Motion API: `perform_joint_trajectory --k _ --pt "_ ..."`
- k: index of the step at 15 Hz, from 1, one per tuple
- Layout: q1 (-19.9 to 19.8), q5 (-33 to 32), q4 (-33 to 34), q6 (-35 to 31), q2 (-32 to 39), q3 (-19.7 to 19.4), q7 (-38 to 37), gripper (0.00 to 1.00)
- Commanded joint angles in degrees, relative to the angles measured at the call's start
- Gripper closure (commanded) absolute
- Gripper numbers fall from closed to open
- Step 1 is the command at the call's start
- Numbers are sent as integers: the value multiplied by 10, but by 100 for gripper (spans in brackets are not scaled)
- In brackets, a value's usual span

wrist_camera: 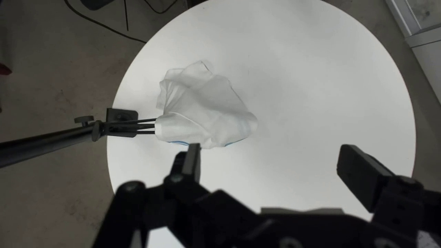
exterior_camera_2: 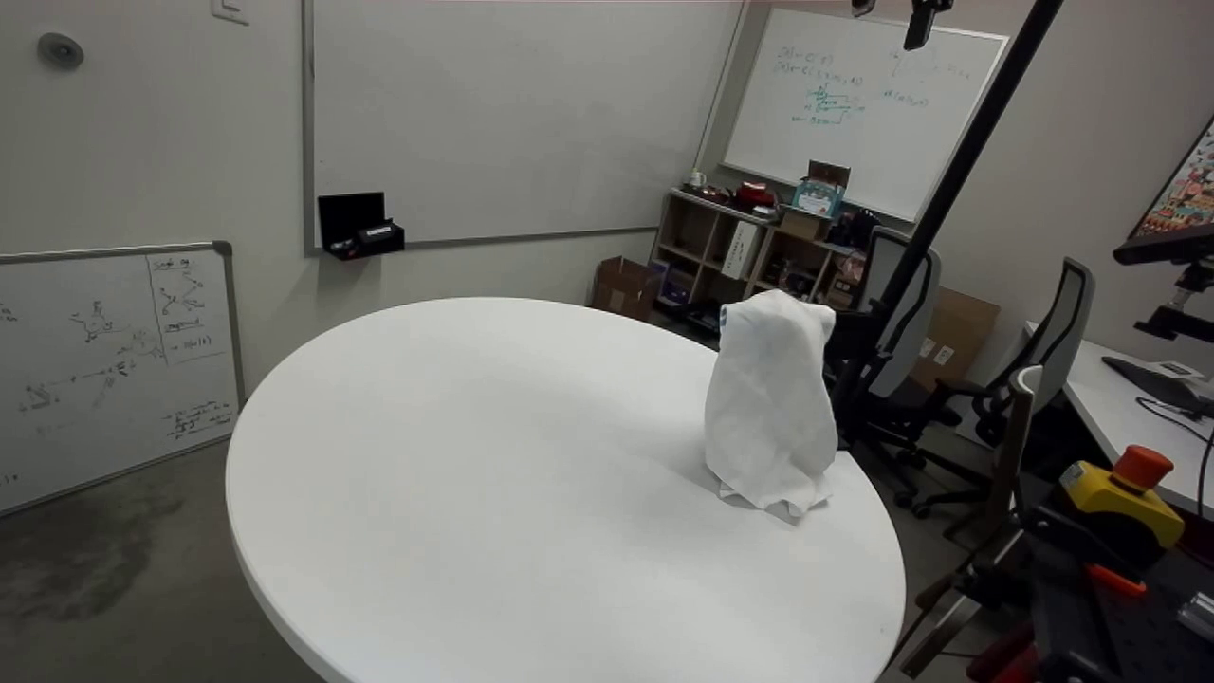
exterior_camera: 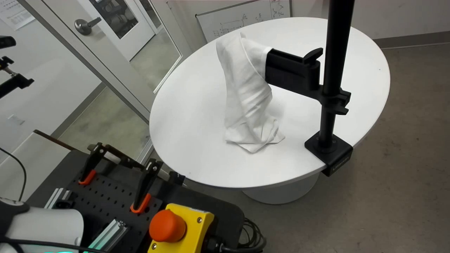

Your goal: Hang the white towel on the black stand

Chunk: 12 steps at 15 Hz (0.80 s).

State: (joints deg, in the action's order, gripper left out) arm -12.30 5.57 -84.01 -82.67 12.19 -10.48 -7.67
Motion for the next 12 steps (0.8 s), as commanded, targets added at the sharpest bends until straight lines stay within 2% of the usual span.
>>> perform_joint_trajectory --k 1,8,12 --pt "23 -29 -104 -53 -76 11 12 0" --pt "55 -57 -301 -137 -174 38 4 0" --pt "62 -52 -370 -134 -197 47 8 0"
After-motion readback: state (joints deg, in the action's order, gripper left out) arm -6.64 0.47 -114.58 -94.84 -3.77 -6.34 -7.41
